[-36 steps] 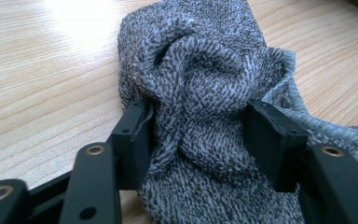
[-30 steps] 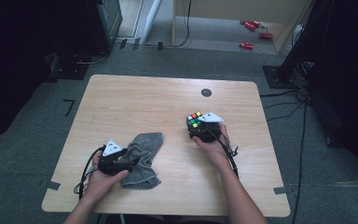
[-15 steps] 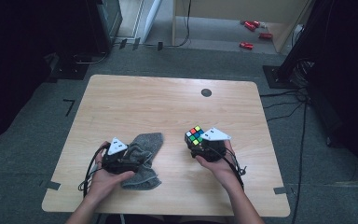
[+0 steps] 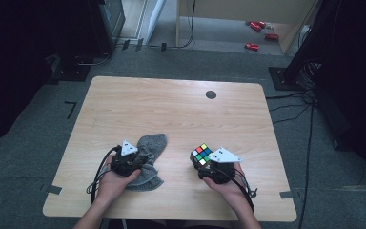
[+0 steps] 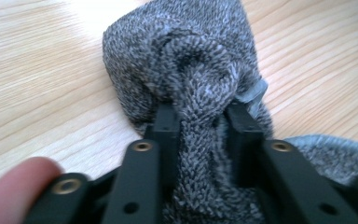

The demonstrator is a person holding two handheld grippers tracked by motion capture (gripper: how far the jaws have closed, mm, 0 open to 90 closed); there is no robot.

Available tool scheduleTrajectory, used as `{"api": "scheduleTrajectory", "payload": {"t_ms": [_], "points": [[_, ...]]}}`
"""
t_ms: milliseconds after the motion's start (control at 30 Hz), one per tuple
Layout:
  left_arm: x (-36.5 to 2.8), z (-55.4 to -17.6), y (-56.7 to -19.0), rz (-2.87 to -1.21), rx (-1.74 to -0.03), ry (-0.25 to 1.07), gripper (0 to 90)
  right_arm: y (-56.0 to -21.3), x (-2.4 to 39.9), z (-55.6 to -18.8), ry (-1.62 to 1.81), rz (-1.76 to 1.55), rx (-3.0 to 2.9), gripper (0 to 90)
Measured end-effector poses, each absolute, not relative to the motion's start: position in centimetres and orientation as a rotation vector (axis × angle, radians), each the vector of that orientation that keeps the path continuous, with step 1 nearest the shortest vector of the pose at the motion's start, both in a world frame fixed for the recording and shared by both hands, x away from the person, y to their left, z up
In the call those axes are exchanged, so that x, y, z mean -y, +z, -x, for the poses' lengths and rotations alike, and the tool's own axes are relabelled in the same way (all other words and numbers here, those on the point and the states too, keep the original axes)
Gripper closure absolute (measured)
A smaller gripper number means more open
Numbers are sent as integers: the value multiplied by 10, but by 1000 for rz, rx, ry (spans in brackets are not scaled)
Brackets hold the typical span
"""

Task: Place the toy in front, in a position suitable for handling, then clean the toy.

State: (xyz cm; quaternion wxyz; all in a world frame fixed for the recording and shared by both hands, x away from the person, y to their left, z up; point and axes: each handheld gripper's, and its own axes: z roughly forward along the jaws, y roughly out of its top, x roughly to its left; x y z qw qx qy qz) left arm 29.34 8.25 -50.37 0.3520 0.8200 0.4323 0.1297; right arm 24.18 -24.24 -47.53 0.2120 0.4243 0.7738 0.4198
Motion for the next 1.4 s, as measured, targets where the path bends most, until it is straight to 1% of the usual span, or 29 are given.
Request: {"api": "scheduleTrajectory", "payload": {"t_ms": [67, 200, 300, 333, 367, 400, 433, 500, 533, 567, 600, 633, 667, 700, 767, 833, 900, 1000, 1067, 1200, 1267, 1333, 1400], "points": [[-82, -295, -499, -2093, -1105, 337, 746, -477, 242, -240, 1166, -1167, -2162, 340], [-79, -296, -485, -2030, -1055, 340, 753, -480, 242, -237, 1144, -1123, -2189, 340], [-73, -294, -466, -1954, -940, 312, 759, -482, 240, -236, 1173, -1113, -2206, 340], [-71, -292, -463, -1937, -905, 292, 760, -482, 238, -235, 1175, -1116, -2211, 340], [-71, -292, -463, -1937, -905, 292, 760, -482, 236, -234, 1179, -1109, -2217, 341], [-69, -288, -460, -1908, -857, 265, 760, -482, 236, -234, 1179, -1109, -2217, 341], [-63, -283, -457, -1905, -802, 239, 761, -483, 229, -232, 1192, -1087, -2236, 341], [-56, -277, -453, -1921, -743, 240, 761, -484, 223, -231, 1196, -1074, -2247, 341], [-56, -277, -453, -1921, -743, 240, 761, -484, 219, -230, 1198, -1066, -2257, 341], [-48, -270, -450, -1931, -701, 250, 761, -485, 215, -230, 1198, -1054, -2268, 341], [-48, -270, -450, -1931, -701, 250, 761, -486, 212, -229, 1197, -1041, -2279, 340], [-42, -266, -448, -1944, -660, 249, 761, -486, 212, -229, 1197, -1041, -2279, 340], [-31, -261, -445, -1953, -615, 225, 760, -487, 204, -228, 1191, -1009, -2304, 340], [-31, -261, -445, -1953, -615, 225, 759, -487, 204, -228, 1191, -1009, -2304, 340], [-16, -255, -443, -1990, -548, 174, 758, -487, 197, -228, 1193, -1013, -2310, 341], [-4, -250, -443, -2020, -500, 167, 750, -486, 192, -227, 1198, -1015, -2305, 341], [2, -247, -441, -2024, -527, 174, 744, -484, 188, -225, 1188, -999, -2303, 341], [2, -250, -439, -2037, -560, 190, 750, -482, 190, -225, 1224, -1015, -2308, 342], [-2, -254, -440, -2036, -607, 222, 754, -482, 191, -225, 1197, -1012, -2302, 342], [-14, -264, -442, -2009, -704, 229, 755, -482, 192, -224, 1182, -998, -2309, 342], [-14, -262, -441, -2004, -691, 223, 756, -483, 193, -224, 1191, -999, -2303, 342], [-6, -255, -438, -2018, -618, 185, 753, -482, 191, -225, 1199, -998, -2289, 342], [5, -247, -436, -2053, -570, 212, 748, -481, 188, -224, 1203, -998, -2291, 342]]}}
